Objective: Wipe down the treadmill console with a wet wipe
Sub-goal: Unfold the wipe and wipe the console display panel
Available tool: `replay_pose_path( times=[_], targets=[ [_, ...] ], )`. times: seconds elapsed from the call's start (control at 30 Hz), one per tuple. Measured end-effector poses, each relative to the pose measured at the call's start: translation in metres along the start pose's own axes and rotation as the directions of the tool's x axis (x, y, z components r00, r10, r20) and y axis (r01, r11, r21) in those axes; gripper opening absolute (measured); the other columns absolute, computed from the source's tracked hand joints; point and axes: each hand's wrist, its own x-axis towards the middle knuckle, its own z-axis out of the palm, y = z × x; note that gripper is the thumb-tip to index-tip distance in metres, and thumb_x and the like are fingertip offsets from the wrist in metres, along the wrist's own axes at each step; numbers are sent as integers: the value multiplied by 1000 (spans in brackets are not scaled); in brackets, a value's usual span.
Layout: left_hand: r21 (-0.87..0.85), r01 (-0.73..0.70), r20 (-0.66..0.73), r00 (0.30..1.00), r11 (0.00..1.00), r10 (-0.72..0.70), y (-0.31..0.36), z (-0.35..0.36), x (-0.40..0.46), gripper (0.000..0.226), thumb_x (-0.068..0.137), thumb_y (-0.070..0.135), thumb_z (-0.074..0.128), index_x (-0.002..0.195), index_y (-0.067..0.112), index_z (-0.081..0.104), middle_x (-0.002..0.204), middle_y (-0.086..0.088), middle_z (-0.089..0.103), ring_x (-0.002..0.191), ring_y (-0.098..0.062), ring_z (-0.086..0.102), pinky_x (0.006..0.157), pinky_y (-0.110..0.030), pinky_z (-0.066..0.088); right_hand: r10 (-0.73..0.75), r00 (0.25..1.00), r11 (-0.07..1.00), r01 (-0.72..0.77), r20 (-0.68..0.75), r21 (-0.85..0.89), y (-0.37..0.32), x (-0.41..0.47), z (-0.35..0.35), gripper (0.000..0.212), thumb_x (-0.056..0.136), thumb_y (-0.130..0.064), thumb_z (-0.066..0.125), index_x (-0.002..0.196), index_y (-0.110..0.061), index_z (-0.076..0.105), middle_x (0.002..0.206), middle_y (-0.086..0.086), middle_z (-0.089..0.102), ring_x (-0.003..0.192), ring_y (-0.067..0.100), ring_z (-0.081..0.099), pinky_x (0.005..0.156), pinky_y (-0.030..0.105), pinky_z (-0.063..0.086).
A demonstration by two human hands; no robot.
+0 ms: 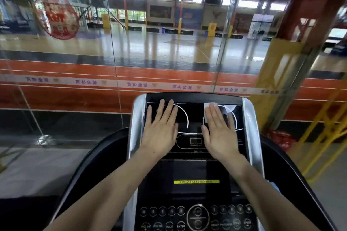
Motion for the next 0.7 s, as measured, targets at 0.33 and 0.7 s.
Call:
replay_pose_path(
  times=[0.33, 0.7],
  targets=[
    [8, -51, 54, 997, 999, 51, 31, -2, 37, 63, 108, 44, 12, 166, 19, 11, 175, 1, 2, 162, -24, -7, 129, -60, -1, 161, 987, 983, -159, 16, -89, 62, -16, -17, 68, 111, -47, 17, 170, -16, 5, 178, -1, 1, 164, 9, -9, 134, 46, -5],
    [7, -49, 43, 998, 999, 48, 33, 1, 37, 64, 108, 46, 13, 166, 19, 11, 175, 2, 2, 162, -24, -5, 128, -61, 0, 180, 983, 983, -179, 30, -48, 60, -10, -18, 68, 110, -50, 14, 170, -20, 0, 178, -4, -2, 163, 8, -11, 133, 49, -5]
  ],
)
